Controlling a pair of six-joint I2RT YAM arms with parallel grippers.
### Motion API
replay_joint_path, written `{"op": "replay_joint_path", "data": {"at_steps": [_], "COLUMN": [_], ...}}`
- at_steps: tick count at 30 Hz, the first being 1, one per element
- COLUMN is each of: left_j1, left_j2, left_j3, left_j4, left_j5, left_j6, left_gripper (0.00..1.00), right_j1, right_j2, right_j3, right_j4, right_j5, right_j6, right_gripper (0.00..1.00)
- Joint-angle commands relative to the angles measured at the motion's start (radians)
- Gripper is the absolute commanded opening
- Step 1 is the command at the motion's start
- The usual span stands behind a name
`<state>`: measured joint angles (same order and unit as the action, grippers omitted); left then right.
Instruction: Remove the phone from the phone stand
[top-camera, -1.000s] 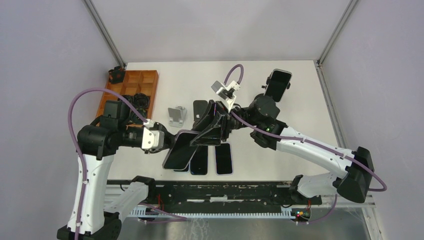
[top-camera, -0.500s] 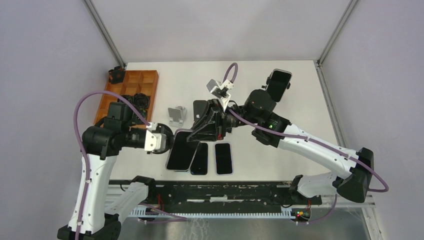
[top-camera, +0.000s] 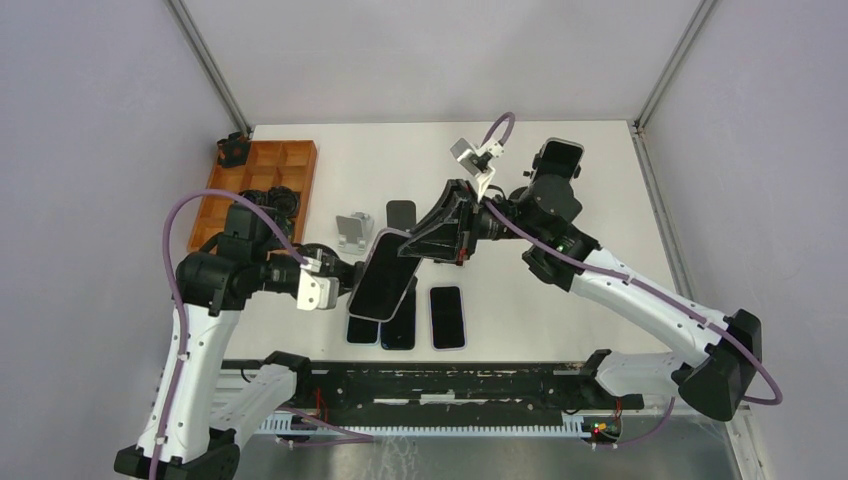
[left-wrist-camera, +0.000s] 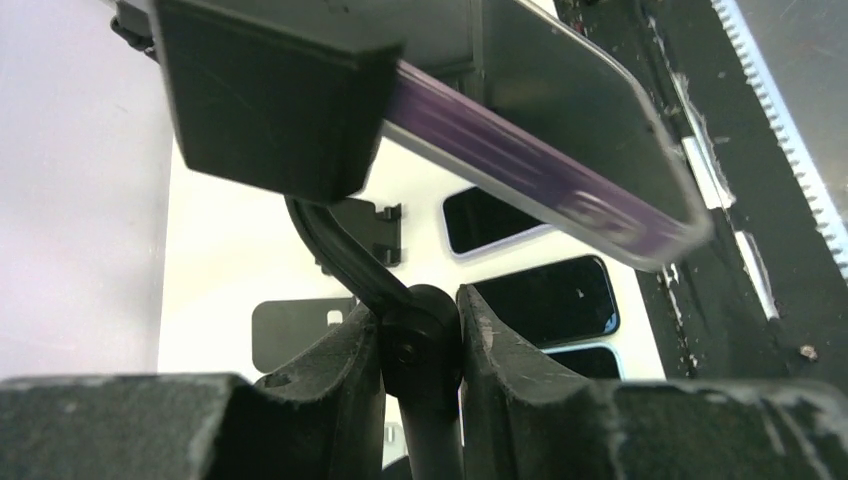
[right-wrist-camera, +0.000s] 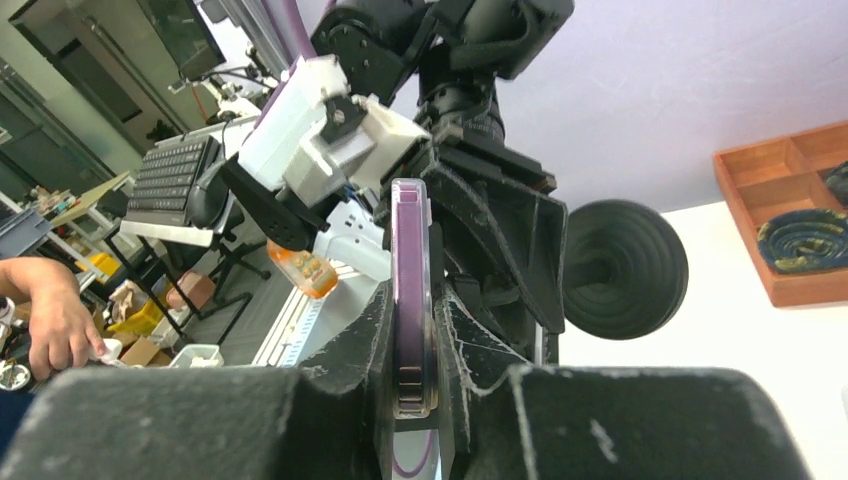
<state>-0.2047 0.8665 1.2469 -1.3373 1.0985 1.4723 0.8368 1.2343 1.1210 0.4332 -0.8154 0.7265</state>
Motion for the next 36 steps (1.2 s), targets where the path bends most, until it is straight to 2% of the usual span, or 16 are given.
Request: {"op": "replay_joint_path", "data": {"at_steps": [1, 8, 15, 17, 20, 24, 26, 30, 36], "left_j1": [0.004, 0.004, 0.004, 0.004, 0.004, 0.004, 0.004, 0.004, 0.004], "left_j2": [-0.048, -0.075, -0.072, -0.074, -0.076, -0.072, -0.066, -0.055, -0.049], "left_j3": [-0.034, -0.076, -0.060, -0.056, -0.041, -0.006, 0.008, 0.024, 0.036], "left_j4": [-0.128, -0.127, -0.128, -0.128, -0.128, -0.127, -0.128, -0.127, -0.127], "left_j5": [-0.119, -0.154, -0.150, -0.150, -0.141, -0.115, -0.097, -0.083, -0.085], "left_j6": [0.121, 0.157, 0.148, 0.145, 0.131, 0.106, 0.096, 0.086, 0.082], "left_gripper": [0.02, 0.02, 0.02, 0.02, 0.02, 0.02, 0.02, 0.02, 0.02], "right_j1": [-0.091, -0.116, -0.229, -0.259, -0.305, -0.348, -0.347, -0.348, -0.347], "right_j2": [-0.111, -0.122, -0.161, -0.168, -0.158, -0.142, -0.166, -0.203, -0.094], "right_j3": [0.042, 0.075, 0.113, 0.140, 0.164, 0.082, -0.002, -0.125, -0.199], "right_j4": [0.341, 0.325, 0.182, 0.024, -0.332, -0.707, -0.786, -0.870, -1.008], "right_j5": [0.091, 0.084, 0.058, 0.059, 0.060, 0.050, 0.094, 0.243, 0.306], "right_j6": [0.101, 0.117, 0.105, 0.041, -0.106, -0.305, -0.402, -0.495, -0.607], "right_gripper": [0.00, 0.00, 0.00, 0.00, 0.00, 0.00, 0.00, 0.00, 0.00]}}
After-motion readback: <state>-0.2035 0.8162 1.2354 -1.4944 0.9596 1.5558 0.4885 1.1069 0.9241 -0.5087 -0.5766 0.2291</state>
